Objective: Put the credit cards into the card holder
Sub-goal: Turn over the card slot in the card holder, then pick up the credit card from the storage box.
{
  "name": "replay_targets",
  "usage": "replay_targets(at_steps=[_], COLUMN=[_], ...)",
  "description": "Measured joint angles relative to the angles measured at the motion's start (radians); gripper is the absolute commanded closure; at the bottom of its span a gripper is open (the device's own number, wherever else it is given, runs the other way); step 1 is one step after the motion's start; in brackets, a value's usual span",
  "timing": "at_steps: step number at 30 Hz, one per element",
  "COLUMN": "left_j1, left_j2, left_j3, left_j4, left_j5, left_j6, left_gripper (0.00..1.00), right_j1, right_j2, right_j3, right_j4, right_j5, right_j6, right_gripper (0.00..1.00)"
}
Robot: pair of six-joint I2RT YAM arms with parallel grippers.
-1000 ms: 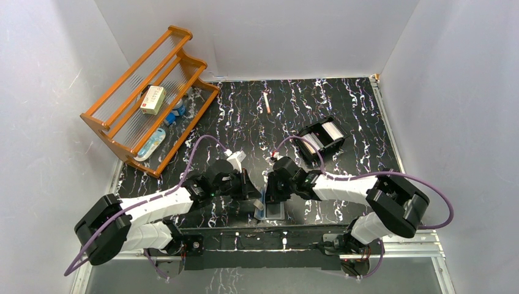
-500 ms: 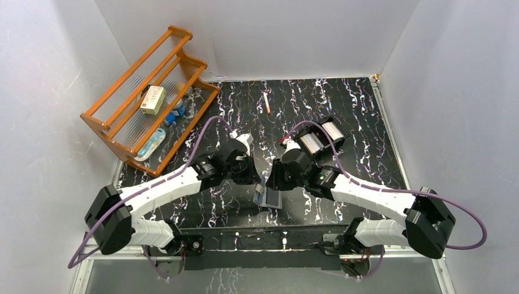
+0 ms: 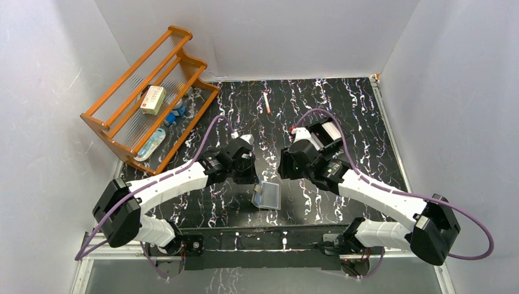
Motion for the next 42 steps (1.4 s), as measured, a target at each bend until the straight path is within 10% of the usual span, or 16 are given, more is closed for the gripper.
replay_targets(at_steps=[7,17,42], left_j1=[0.042,0.171,0.172], left_j2=[-0.092,-0.13,-0.482], left_j3=[-0.201,-0.401,-0.219], left_j4=[0.249,0.445,0.001], left_j5=[0.116,0.243,0.049], left_j6=[-0.087,-0.18,0.203], left_gripper=[1.0,0.65,0.51], right_j1=[-0.124,-0.393,-0.507], right_j2=[0.019,0.215,0.686], right_j3=[0.076,0.251,0.498], right_j4=[-0.05,-0.072,-0.1], right_j5=[0.029,0.045,0.329], right_j6=[-0.143,-0.381,-0.681], right_gripper=[0.44,0.38,0.38])
